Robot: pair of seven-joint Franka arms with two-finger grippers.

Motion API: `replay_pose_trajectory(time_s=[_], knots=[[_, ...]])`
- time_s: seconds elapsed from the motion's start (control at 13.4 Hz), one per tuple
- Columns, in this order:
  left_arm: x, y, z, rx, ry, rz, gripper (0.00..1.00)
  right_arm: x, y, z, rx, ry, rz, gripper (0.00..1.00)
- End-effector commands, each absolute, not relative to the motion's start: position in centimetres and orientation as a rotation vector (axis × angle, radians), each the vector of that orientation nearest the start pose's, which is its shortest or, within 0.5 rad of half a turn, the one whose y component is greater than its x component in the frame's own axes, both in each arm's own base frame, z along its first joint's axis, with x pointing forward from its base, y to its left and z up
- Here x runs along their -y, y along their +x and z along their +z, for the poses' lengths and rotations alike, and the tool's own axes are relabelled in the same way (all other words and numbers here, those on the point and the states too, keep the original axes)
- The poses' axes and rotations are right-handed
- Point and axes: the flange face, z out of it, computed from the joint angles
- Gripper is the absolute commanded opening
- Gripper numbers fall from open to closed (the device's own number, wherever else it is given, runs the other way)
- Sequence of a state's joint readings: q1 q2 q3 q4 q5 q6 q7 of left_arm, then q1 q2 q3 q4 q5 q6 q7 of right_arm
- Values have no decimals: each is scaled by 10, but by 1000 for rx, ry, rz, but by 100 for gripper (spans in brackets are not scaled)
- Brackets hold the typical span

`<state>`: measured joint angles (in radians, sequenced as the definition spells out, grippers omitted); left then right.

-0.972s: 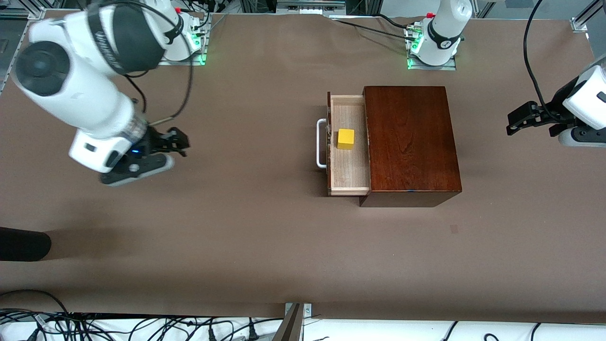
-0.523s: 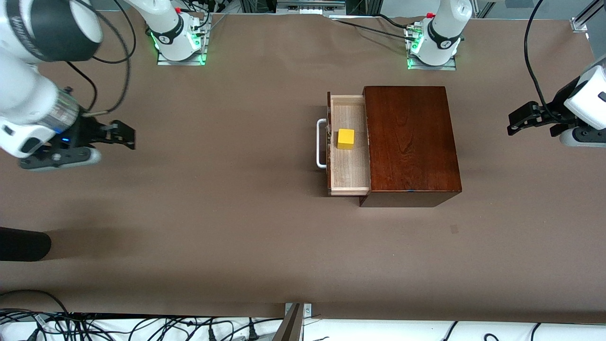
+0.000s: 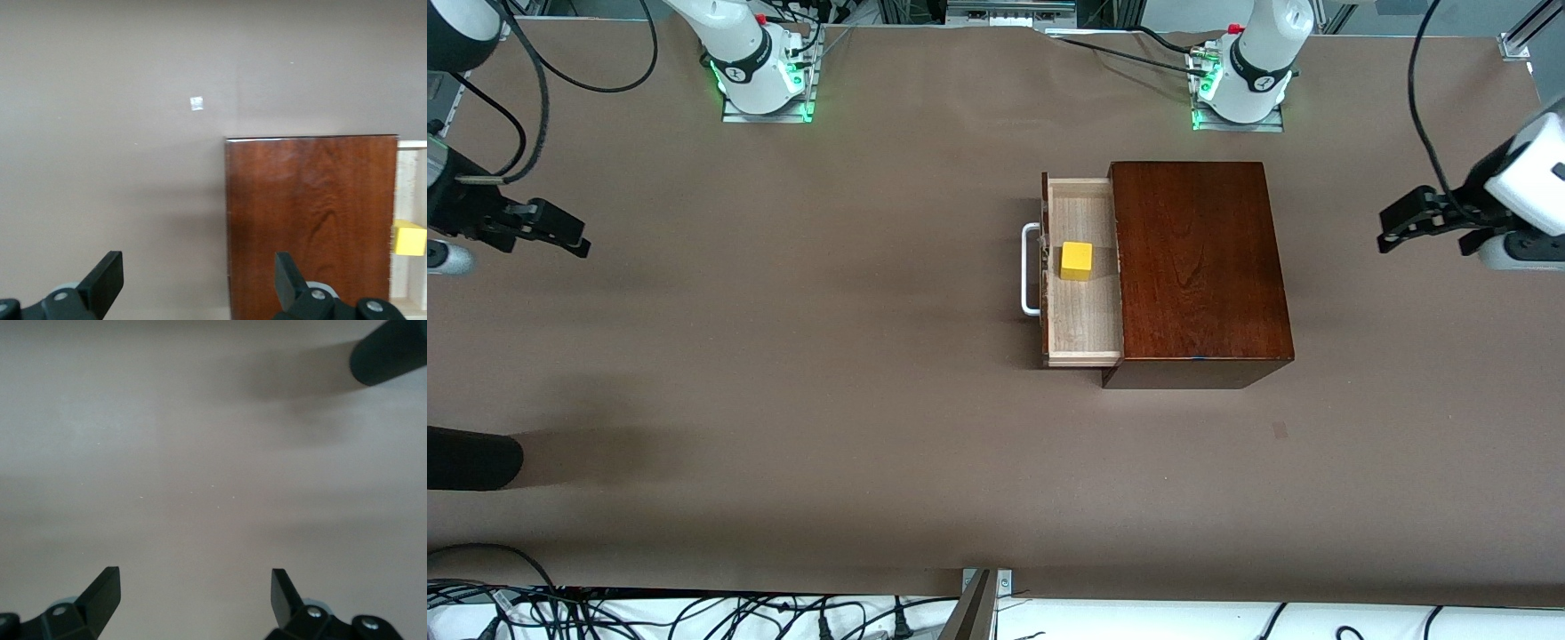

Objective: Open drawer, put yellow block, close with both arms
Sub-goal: 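Move the left gripper to the drawer front beside the handle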

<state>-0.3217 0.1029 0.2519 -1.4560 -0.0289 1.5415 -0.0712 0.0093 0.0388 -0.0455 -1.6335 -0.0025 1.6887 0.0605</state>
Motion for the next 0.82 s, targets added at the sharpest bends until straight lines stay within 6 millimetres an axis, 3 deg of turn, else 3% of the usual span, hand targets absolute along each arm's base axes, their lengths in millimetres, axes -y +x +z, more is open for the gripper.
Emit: replay_pose_trajectory(time_s=[0.0, 0.3, 0.75], knots=[[71, 580, 627, -29, -3147, 24, 100, 33, 558, 591, -229, -3123, -50, 100], [94, 575, 617, -108, -3153, 116, 100, 41, 552, 593, -249, -3120, -53, 100], [105, 571, 612, -80, -3150, 135, 100, 14, 560, 581, -183, -3122, -14, 100]])
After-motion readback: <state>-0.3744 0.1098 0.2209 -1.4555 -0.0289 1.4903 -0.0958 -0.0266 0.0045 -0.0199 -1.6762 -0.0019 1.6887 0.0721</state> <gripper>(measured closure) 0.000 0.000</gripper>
